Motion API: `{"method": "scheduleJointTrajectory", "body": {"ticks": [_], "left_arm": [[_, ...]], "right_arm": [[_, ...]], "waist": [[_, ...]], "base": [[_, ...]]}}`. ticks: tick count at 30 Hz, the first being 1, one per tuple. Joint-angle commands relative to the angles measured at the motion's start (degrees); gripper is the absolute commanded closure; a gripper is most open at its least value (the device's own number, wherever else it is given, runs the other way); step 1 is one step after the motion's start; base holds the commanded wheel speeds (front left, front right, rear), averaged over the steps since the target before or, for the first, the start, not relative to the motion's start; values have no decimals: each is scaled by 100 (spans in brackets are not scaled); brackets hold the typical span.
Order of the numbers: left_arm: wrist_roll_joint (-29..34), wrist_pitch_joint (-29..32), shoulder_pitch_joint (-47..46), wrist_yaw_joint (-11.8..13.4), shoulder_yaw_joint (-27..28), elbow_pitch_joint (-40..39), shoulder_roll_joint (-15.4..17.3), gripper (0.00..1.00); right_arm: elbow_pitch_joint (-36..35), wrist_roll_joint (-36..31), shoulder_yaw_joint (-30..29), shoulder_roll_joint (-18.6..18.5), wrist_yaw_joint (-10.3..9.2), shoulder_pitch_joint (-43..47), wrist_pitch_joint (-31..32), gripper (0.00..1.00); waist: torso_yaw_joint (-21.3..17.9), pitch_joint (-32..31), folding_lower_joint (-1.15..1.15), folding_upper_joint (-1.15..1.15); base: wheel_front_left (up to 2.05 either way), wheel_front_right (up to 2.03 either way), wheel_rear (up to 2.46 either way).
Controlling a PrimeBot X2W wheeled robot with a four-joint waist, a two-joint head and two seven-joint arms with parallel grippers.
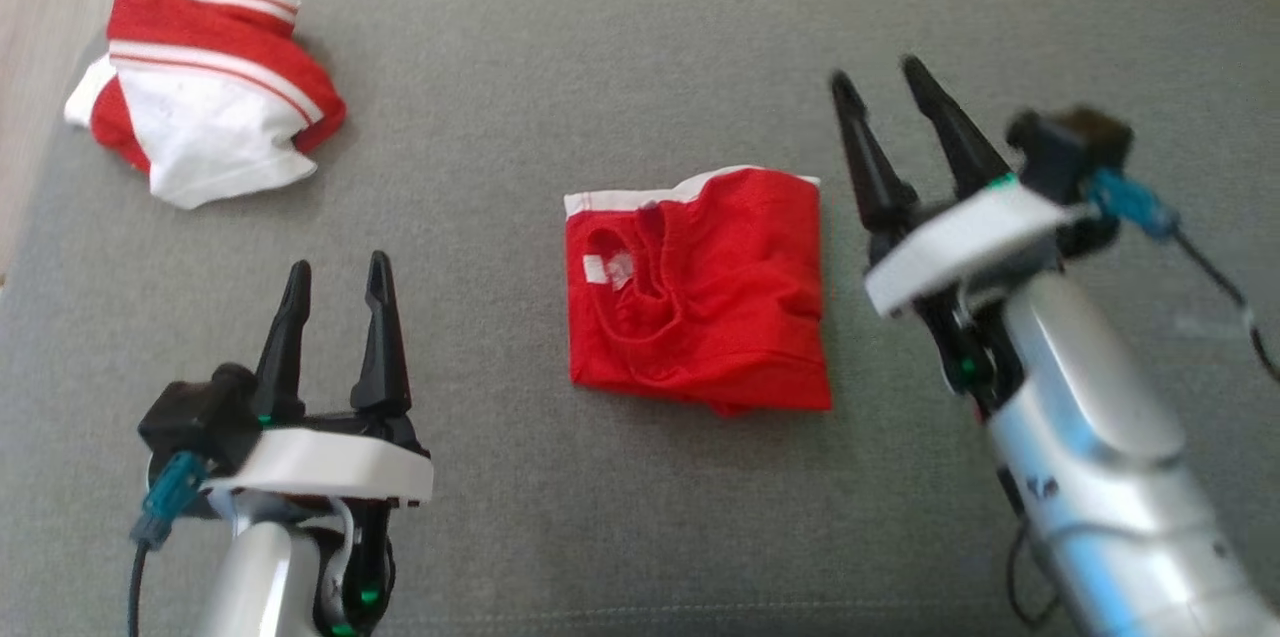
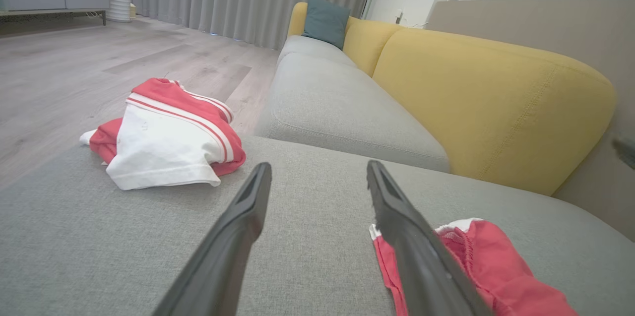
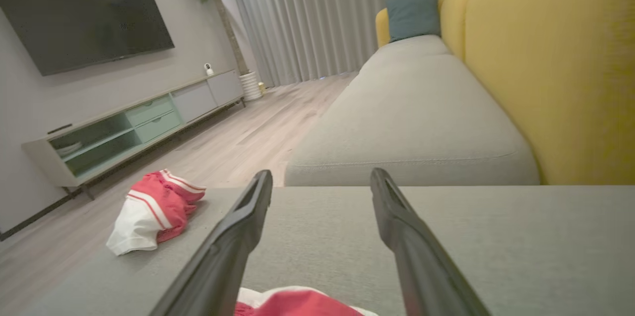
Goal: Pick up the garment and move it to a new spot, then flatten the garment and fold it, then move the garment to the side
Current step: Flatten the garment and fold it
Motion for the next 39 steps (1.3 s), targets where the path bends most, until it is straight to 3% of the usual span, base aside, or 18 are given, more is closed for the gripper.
{"method": "scheduleJointTrajectory", "body": {"ticks": [1, 8, 19, 39], "left_arm": [[42, -45, -83, 45, 200, -153, -1, 0], [131, -45, 201, 78, 292, -159, -11, 0], [244, -45, 705, 85, 258, -187, -21, 0], [235, -45, 896, 187, 140, -206, -24, 0]], "right_arm": [[-199, -164, -36, 112, -5, 157, -166, 0], [-588, -837, -726, 262, -5, 1067, -627, 0], [-1068, -1092, -1038, 301, -5, 2046, -754, 0], [-936, -1223, -1313, 302, -5, 2432, -865, 0]], "waist": [[-72, -91, 0, 0], [-151, -342, 0, 0], [-155, -676, 0, 0], [-176, -854, 0, 0]], "base": [[0, 0, 0], [0, 0, 0], [0, 0, 0], [0, 0, 0]]}}
